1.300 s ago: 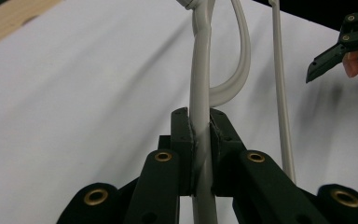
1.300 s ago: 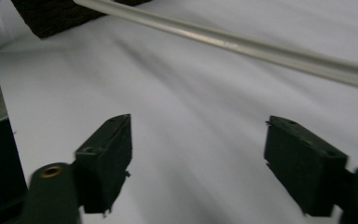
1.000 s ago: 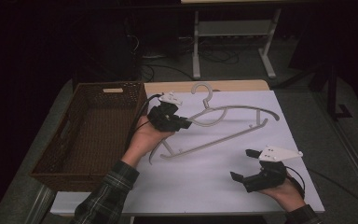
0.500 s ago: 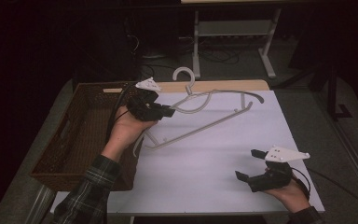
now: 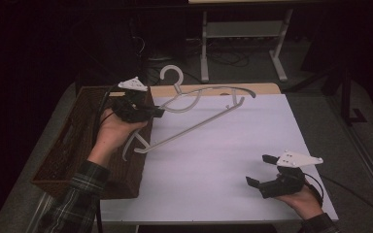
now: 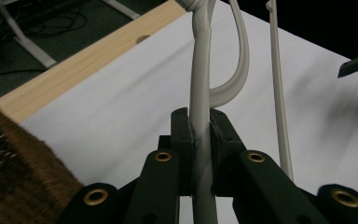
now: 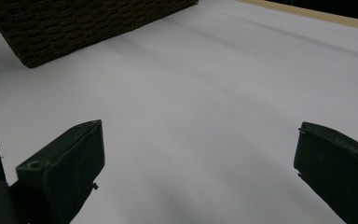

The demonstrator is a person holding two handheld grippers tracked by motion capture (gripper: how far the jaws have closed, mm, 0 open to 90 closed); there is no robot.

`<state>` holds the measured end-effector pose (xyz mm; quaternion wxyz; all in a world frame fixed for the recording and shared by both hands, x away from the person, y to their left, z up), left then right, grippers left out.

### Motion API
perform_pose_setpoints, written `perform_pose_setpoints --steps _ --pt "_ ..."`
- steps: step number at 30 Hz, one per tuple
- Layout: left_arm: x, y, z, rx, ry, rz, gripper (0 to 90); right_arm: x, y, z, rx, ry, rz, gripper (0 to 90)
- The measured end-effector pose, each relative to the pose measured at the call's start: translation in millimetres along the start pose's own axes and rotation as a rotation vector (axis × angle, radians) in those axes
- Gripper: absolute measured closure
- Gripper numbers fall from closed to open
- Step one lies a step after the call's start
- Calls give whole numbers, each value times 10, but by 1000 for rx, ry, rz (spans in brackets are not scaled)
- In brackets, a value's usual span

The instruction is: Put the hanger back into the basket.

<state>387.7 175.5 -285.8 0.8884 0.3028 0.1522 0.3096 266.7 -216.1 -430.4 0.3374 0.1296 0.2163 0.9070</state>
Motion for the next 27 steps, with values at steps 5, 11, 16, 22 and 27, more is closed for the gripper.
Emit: perform_pose_setpoints --steps 5,11,16,22,27 --pt "188 198 -93 -26 37 31 828 -51 -28 7 -6 -7 12 13" --pt "380 376 -192 -48 70 68 828 -68 -72 25 1 -2 19 13" --pt "527 555 -299 -50 93 118 828 -65 -82 18 8 1 17 13" --pt "681 727 -417 -51 116 173 828 -68 -64 10 7 -5 13 13" --pt "879 913 -554 -47 139 236 828 -86 -43 -7 3 -25 6 14"
Point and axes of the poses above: each handheld gripper's, and its own axes: y roughly backward along the jaws, z roughly out of its top, x roughly to its left, the point moved 3 cm from there along -y, roughly forward along the jaws, and after that the axes turned 2 degrees about y, right-handed, at the moved point
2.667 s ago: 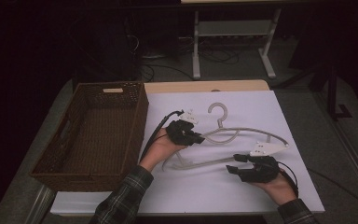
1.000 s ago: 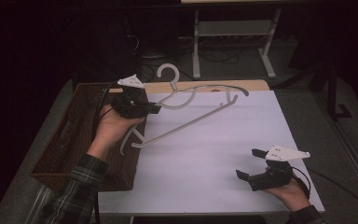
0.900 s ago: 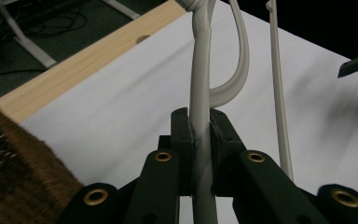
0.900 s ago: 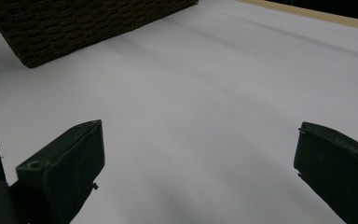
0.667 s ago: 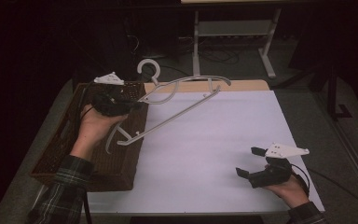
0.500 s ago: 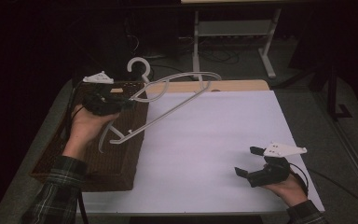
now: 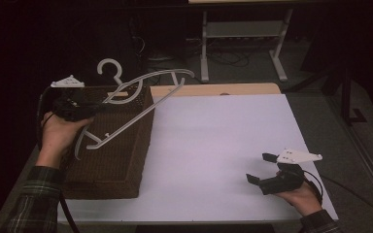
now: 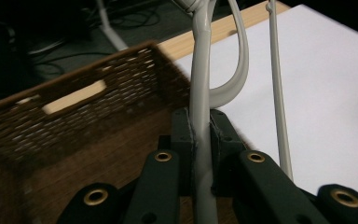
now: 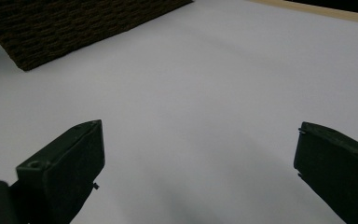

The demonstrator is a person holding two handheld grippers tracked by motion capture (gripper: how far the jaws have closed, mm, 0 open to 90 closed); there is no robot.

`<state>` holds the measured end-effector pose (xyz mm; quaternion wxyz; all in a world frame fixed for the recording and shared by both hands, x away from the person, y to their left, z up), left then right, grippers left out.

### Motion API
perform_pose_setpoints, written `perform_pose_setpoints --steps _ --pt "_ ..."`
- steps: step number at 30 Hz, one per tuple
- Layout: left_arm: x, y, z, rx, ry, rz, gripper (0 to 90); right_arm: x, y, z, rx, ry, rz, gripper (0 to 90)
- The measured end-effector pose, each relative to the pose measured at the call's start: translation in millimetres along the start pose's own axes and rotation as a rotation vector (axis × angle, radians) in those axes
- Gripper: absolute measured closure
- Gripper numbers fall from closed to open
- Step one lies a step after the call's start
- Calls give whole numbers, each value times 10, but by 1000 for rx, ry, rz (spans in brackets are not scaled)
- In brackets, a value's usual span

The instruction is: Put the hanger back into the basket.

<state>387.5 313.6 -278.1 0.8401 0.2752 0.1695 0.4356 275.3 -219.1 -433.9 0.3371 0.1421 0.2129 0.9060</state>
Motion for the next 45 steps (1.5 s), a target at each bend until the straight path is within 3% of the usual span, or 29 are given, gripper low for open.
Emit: perform_pose_setpoints --steps 10,23,33,41,45 --pt "378 195 -242 22 43 99 827 -27 17 -31 2 -9 -11 14" --pt "648 441 -577 33 106 164 827 -47 38 -53 8 -20 -23 14" --pt "745 429 -742 61 126 182 826 -58 78 -70 8 -25 -41 14" --pt "788 297 -882 126 129 199 825 -61 101 -82 10 -29 -46 15" --pt "795 244 -927 132 140 185 825 -67 98 -85 9 -28 -46 15"
Point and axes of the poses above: each handheld gripper's, and its own axes: y roughly backward along the jaws, z roughly out of its top, x roughly to its left, the point moved 3 cm from there along -y, roughly forward along the jaws, and after that the axes turned 2 degrees about y, right-handed, at the moved point
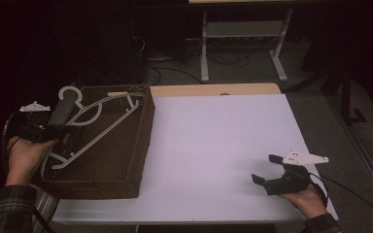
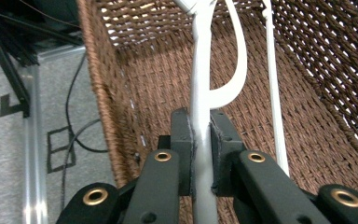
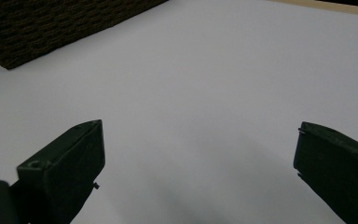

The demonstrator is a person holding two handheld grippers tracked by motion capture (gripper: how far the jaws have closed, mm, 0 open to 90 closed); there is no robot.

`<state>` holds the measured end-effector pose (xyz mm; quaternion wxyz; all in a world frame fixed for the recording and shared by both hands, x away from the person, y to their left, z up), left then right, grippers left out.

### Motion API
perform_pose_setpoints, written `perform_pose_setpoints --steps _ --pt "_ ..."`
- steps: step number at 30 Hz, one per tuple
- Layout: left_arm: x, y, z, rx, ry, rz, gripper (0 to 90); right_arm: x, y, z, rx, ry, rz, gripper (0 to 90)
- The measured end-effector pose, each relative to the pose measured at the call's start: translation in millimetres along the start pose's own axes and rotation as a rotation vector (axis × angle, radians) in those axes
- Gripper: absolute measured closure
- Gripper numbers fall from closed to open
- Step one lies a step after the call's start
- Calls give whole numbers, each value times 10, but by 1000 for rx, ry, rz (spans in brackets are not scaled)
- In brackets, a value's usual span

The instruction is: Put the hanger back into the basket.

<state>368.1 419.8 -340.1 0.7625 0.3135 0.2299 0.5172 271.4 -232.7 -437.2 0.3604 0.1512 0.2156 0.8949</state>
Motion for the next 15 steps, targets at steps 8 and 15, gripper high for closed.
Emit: perform_pose_setpoints --steps 8,15 --pt "-8 -143 -76 35 2 -25 766 3 3 9 4 -3 -1 17" --pt "-79 -57 -9 -59 54 -57 561 4 6 9 3 -4 2 30"
Point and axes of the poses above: each handheld gripper's, and its own axes: y roughly backward along the jaws, z roughly out of its top, x roughly to its left, the point moved 3 cm from there along -y, roughly forward along the jaws, and after that the axes turned 2 degrees about y, right-handed, at the moved point
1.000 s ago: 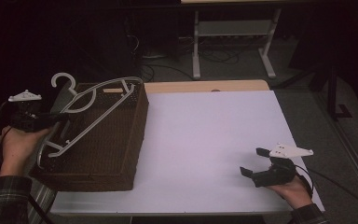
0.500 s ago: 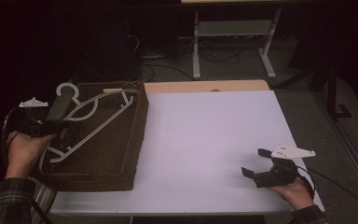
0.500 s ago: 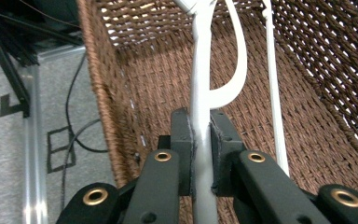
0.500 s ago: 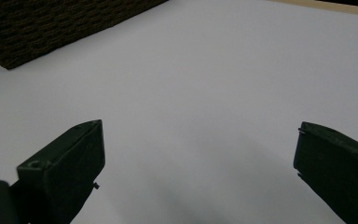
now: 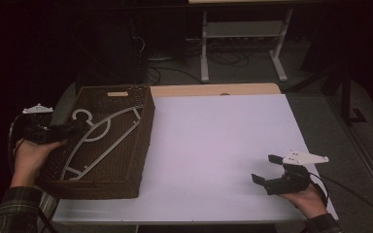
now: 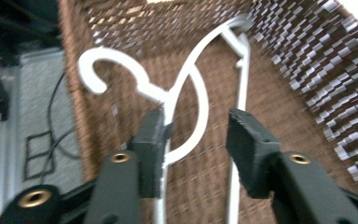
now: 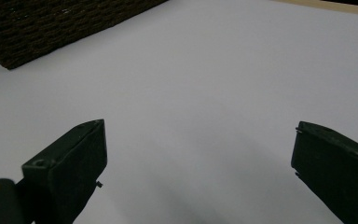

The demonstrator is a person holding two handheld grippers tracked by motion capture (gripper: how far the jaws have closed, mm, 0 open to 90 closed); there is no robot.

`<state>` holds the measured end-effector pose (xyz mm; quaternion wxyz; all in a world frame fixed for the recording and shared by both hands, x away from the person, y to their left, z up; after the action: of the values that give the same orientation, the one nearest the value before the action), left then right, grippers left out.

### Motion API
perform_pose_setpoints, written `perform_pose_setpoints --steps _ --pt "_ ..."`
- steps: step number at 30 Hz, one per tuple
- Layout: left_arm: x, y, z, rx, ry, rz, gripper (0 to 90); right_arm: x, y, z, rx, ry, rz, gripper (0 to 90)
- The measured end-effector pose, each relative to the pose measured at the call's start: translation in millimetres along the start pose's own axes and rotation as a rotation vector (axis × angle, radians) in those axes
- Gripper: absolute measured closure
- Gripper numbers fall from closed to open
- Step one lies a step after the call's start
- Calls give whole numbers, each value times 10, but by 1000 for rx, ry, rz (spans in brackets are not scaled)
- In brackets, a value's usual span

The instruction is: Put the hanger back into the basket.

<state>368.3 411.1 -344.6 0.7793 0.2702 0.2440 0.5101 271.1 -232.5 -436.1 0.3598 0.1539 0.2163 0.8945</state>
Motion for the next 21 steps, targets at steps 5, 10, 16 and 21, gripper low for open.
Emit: perform_pose_setpoints --steps 5,10,16,21 --pt "-171 16 60 -31 -7 -54 434 1 4 10 -5 3 0 30" --pt "-535 -34 144 -53 -62 -133 320 6 6 16 -6 8 -1 29" --pt "-895 -103 234 -72 -120 -181 190 8 17 33 -11 18 -12 20" --pt "-1150 -150 279 -94 -158 -215 135 13 11 34 -4 27 -14 18"
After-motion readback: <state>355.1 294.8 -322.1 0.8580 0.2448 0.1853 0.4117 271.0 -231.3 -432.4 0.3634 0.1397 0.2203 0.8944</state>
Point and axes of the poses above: each handheld gripper's, and its own axes: y roughly backward along the jaws, z roughly out of its top, x roughly to its left, the point moved 3 cm from there along -y, roughly forward along the jaws, and after that the axes turned 2 degrees about y, right-handed, at the moved point
